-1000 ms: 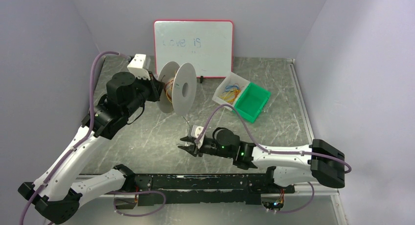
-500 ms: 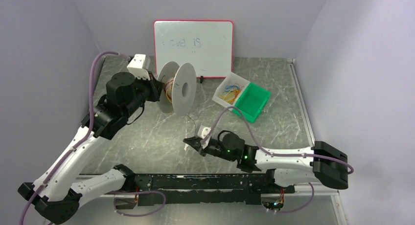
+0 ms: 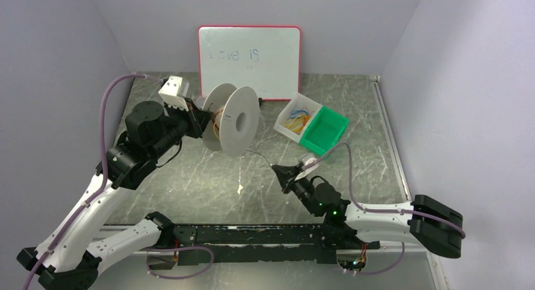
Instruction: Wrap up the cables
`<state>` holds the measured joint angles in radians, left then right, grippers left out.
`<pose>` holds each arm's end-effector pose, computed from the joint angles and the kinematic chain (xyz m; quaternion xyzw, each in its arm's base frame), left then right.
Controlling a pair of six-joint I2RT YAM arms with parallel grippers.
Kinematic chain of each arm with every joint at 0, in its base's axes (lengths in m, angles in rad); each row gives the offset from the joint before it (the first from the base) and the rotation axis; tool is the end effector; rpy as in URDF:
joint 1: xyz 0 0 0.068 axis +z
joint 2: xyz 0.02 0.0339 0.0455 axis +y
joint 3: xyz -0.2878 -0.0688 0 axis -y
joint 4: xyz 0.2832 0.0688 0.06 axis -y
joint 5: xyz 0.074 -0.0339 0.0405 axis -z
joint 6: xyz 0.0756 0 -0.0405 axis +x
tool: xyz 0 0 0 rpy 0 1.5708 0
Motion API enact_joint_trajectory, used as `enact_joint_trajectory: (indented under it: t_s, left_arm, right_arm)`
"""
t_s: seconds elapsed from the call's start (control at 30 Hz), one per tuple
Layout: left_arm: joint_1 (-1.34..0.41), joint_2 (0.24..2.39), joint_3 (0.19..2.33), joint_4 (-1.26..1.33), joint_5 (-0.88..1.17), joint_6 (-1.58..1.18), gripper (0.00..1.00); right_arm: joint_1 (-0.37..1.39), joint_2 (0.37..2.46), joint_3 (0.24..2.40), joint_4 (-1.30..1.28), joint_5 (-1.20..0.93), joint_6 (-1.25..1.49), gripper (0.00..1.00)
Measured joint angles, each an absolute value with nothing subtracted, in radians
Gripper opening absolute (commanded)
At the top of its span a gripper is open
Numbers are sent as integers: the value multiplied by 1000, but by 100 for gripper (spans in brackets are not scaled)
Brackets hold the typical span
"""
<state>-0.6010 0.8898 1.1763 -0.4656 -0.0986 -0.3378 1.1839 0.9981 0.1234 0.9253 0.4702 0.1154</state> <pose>0.2024 -0.1298 0.4481 0.0693 0.7641 -0.2559 0.5881 0.1196 0.2028 0.1837 -0.1959 0.6626 0.2986 0.6583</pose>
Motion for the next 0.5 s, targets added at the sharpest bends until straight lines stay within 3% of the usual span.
enact_joint_trajectory:
  t_s: [0.23, 0.5]
  left_arm:
    - [-601, 825, 1131, -460, -3, -338, 7]
    - [-601, 754, 1076, -438, 128, -334, 7]
  right_arm:
    - [961, 916, 89, 961, 479, 315, 0]
    - [841, 938, 136, 931, 430, 442, 0]
